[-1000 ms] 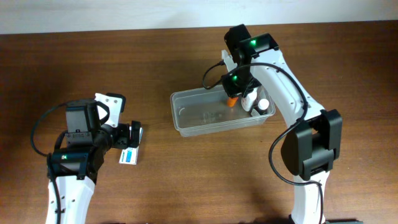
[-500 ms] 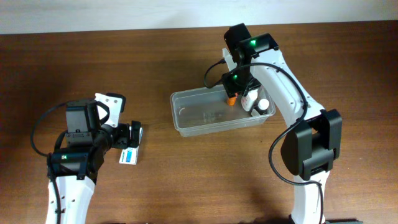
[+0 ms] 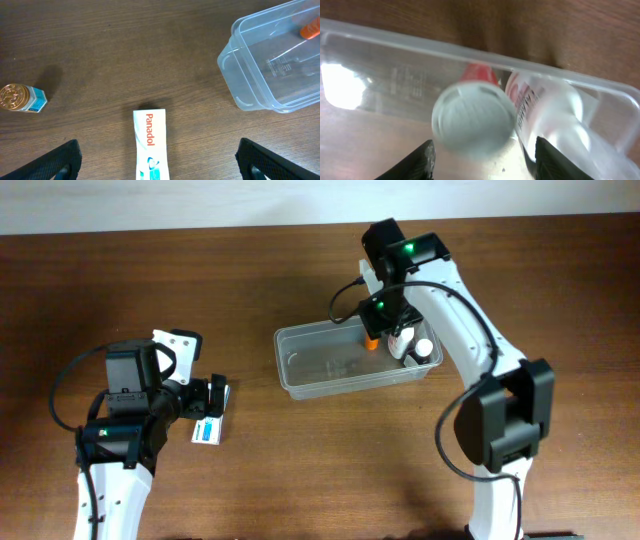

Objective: Pack container
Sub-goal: 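Lower the orange tube into the container and open right gripper, then grasp the white Panadol box with the left gripper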

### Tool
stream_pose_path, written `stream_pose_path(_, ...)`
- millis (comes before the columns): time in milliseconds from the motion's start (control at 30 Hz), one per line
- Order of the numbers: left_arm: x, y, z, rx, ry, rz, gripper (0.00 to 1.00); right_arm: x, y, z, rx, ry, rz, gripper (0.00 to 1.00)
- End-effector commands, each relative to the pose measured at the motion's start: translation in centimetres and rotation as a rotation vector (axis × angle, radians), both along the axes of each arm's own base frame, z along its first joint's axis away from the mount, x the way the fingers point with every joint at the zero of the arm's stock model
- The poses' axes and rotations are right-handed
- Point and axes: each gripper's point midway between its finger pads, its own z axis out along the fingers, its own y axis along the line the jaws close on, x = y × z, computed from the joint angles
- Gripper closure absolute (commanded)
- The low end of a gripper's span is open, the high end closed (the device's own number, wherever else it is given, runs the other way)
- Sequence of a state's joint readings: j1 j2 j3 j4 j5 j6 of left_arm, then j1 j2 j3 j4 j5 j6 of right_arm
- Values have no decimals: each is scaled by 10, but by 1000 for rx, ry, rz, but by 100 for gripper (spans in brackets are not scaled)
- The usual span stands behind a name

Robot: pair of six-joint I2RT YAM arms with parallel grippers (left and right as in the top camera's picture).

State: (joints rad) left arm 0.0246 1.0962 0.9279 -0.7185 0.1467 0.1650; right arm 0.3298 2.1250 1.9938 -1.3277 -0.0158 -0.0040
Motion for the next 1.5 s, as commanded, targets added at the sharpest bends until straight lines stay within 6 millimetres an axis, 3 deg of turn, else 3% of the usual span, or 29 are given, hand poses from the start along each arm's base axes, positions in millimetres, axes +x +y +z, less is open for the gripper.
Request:
stream_pose_path(0,4,-2,8,-2,-20,-14,1,-1,0,95,64,-225,2,39)
stream_pose_path(67,4,-2,8,-2,-21,-14,1,-4,-13,141,99,-336,-42,30)
stream_pose_path(167,4,-2,9,-4,-24,-16,1,-9,-51,181,118,-435,-168,7)
stream_pose_path(233,4,-4,9,-20,-22,-16,1,-23,-99,202,131,-460,-322,2)
stream_pose_path(400,8,-4,25,-77,-34,57,1,-66,-171,207,124,-386,-529,1)
stream_pose_path(500,14,3,43,-69,-28,104,1,-96,-193,197,133,-295,-626,1)
stream_pose_path(667,25,7,24,-49,70,123,1,-121,-190,186,126,-237,-636,1)
stream_pose_path(700,29,6,4,-46,135,123,1,-132,-182,181,127,-222,-617,1)
stream_pose_path(833,34,7,-36,-41,262,126,1,-146,-171,163,129,-208,-590,0)
stream_pose_path(900,38,7,-62,-37,335,127,1,-152,-169,144,125,-181,-588,0)
stream_pose_path(1167,39,8,-128,-23,513,133,1,-156,-169,95,113,-91,-594,0)
stream_pose_path(1467,12,17,-174,40,705,154,1,-156,-170,89,107,-83,-591,0)
